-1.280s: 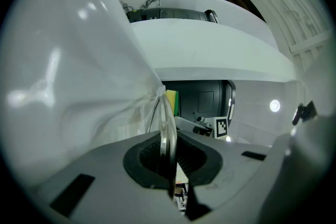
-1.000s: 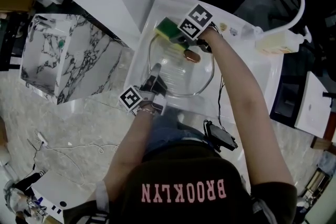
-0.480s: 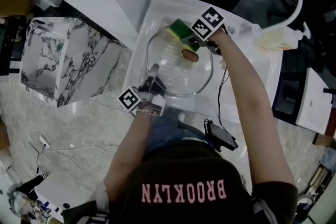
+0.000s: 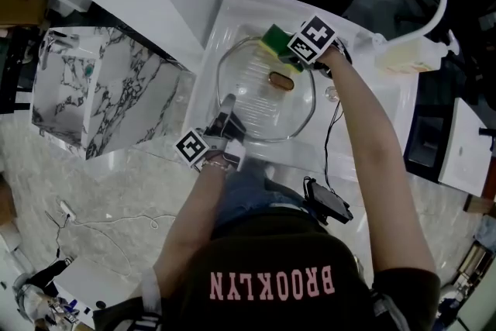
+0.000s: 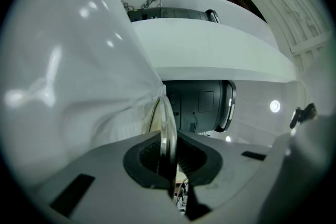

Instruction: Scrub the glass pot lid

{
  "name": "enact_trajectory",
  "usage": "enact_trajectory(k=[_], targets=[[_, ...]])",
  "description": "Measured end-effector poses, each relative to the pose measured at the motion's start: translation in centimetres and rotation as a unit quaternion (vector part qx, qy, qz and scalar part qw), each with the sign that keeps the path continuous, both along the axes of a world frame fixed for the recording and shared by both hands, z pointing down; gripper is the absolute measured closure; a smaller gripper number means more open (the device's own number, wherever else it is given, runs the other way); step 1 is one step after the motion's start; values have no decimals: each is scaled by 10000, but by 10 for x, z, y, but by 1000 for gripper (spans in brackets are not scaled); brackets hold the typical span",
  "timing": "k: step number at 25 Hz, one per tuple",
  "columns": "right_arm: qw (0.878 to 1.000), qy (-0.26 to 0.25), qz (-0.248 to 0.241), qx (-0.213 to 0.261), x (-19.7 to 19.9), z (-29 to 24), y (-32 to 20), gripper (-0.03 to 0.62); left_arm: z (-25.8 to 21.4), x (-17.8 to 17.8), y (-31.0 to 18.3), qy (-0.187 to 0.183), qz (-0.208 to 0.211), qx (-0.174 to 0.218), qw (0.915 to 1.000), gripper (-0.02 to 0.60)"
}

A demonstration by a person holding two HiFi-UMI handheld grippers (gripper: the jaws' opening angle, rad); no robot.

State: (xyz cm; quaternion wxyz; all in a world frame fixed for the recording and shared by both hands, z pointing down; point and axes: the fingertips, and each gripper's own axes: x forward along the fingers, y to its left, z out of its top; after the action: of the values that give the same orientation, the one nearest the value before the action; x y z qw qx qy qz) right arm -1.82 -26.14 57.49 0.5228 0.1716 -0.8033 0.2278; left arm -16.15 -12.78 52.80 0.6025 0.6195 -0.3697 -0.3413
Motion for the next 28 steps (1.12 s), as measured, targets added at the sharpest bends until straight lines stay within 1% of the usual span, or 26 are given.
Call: enact_trajectory(k=[2, 4, 5, 9, 12, 14, 16, 20, 24, 28], targets=[[9974, 404, -417, 429, 10, 1, -2, 322, 1, -1, 0, -28, 3, 0, 10000, 563], [9904, 663, -886, 829, 19, 1, -2, 322, 1, -1, 0, -41, 3, -1, 10000, 563], [9878, 638, -1049, 960, 21, -1, -1, 322, 1, -1, 0, -51, 6, 1, 10000, 563], [9816, 57, -1510, 1172, 20, -15, 4, 322, 1, -1, 0, -32, 4, -21, 10000, 563], [9678, 29, -2204, 1218, 18, -15, 13, 322, 0, 0, 1, 11, -8, -26, 10000, 563], [9596, -2, -2557, 1177, 14, -10, 19, 322, -1, 0, 1, 16, -9, -11, 10000, 563], [9544, -106, -2745, 1170, 11, -4, 21, 322, -2, 1, 1, 30, -5, -14, 10000, 563], [9497, -482, -2917, 1032, 10, -3, 22, 322, 0, -1, 2, -8, 1, -32, 10000, 563], [9419, -621, -3154, 979, 11, 4, 26, 326, 0, 0, 1, -21, -14, 2, 10000, 563], [9380, -793, -3215, 1025, 13, 4, 28, 326, -2, -1, 0, -37, -28, 39, 10000, 563]])
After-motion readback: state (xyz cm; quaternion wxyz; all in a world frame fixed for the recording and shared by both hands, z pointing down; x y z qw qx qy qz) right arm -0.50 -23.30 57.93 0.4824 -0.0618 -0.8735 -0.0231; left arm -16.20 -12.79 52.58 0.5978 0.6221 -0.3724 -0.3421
